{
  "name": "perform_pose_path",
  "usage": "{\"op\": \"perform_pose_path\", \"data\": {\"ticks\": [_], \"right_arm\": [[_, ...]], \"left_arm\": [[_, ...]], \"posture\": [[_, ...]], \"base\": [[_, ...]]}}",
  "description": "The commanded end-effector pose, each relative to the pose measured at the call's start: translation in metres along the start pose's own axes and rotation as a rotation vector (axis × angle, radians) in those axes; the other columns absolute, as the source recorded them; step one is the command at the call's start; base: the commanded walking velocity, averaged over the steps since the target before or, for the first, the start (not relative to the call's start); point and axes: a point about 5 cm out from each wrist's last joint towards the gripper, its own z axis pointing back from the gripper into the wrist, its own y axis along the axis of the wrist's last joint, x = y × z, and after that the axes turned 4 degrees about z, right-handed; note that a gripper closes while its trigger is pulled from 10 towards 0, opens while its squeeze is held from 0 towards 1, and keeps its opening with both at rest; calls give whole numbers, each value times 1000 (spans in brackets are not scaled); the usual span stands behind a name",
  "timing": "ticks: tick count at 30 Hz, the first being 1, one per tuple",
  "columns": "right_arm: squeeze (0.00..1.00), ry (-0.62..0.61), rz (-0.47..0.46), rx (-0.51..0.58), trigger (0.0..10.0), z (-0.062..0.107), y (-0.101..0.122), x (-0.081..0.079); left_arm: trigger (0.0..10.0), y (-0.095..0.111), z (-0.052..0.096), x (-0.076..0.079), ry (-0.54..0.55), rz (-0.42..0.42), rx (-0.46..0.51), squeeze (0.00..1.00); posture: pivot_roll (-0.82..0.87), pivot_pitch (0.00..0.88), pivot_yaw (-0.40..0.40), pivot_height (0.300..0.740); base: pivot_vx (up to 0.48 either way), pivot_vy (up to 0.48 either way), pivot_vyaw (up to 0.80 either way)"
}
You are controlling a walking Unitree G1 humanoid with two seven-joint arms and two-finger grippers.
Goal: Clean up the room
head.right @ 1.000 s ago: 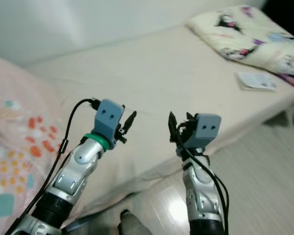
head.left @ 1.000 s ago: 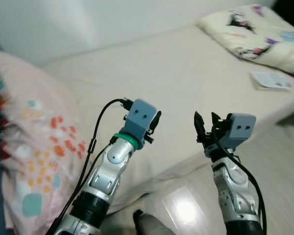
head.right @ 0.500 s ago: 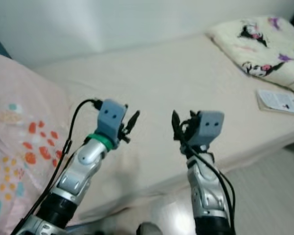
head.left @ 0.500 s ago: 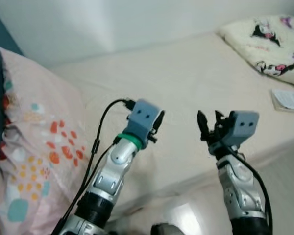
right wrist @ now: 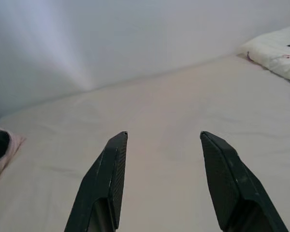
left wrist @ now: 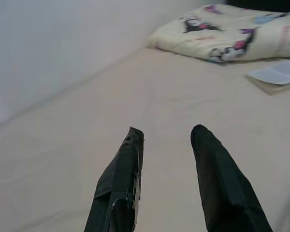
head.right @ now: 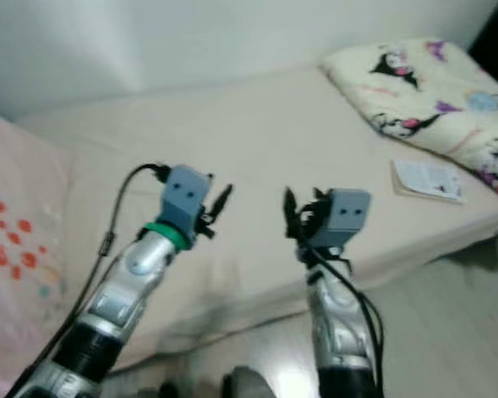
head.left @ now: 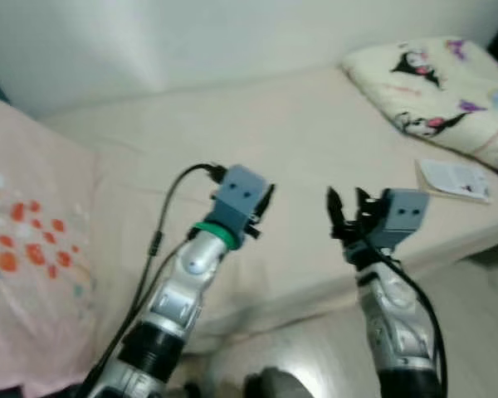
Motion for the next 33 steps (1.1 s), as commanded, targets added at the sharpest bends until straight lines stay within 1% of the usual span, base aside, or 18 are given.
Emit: {"op": "perform_pose_path", "data": {"ticks": [1,9,14,16,18,19,20,22,23,24,25,26,27,28,30,31,32,33], "right_arm": [[0,-17,3,-20,10000,3,-4,5],[0,-10,5,-12,10000,1,-2,2],[0,8,11,14,10000,-6,3,-5],[0,35,8,39,10000,-15,9,-13],[0,42,6,44,10000,-16,10,-15],[0,57,2,51,10000,-20,12,-20],[0,57,2,51,10000,-20,12,-20],[0,79,-6,59,10000,-27,14,-27],[0,79,-6,59,10000,-27,14,-27],[0,88,-5,61,10000,-30,15,-30],[0,93,0,63,10000,-32,15,-32],[0,93,0,63,10000,-32,15,-32],[0,93,6,65,10000,-35,16,-34],[0,78,16,77,10000,-38,20,-33],[0,33,31,97,10000,-43,27,-27],[0,33,31,97,10000,-43,27,-27],[0,3,37,99,10000,-44,29,-23],[0,-15,40,98,10000,-45,29,-20]], "left_arm": [[10000,-5,1,6,-15,1,-23,0],[10000,-6,1,3,-4,-1,-28,0],[10000,-7,0,-3,24,-3,-34,0],[10000,-7,0,-11,60,-10,-36,0],[10000,-7,0,-13,70,-12,-37,0],[10000,-7,1,-21,107,-23,-36,0],[10000,-7,1,-21,107,-23,-36,0],[10000,-5,2,-37,175,-41,-32,0],[10000,-5,2,-37,175,-41,-32,0],[10000,-2,4,-50,230,-53,-28,0],[10000,0,5,-60,269,-60,-25,0],[10000,0,5,-60,269,-60,-25,0],[10000,1,8,-71,311,-64,-23,0],[10000,4,13,-87,361,-73,-23,0],[10000,6,23,-110,428,-75,-39,0],[10000,6,23,-110,428,-75,-39,0],[10000,4,29,-120,455,-75,-57,0],[10000,3,32,-125,470,-75,-69,0]], "posture": [[-219,94,75,740],[-217,93,77,740],[-213,86,80,740],[-203,78,82,740],[-203,78,82,740],[-179,70,77,740],[-179,70,77,740],[-157,62,70,740],[-157,62,70,740],[-137,55,66,740],[-137,55,66,740],[-137,55,66,740],[-116,47,64,740],[-106,43,64,740],[-100,42,64,740],[-100,42,64,740],[-101,43,64,740],[-101,43,64,740]], "base": [[0,-420,0],[0,-391,0],[0,-96,0],[0,0,0],[0,0,0],[0,0,0],[0,0,0],[0,0,0],[0,0,0],[0,0,0],[0,0,0],[0,0,0],[0,0,0],[0,0,0],[0,0,0],[0,0,0],[0,0,0],[0,0,0]]}}
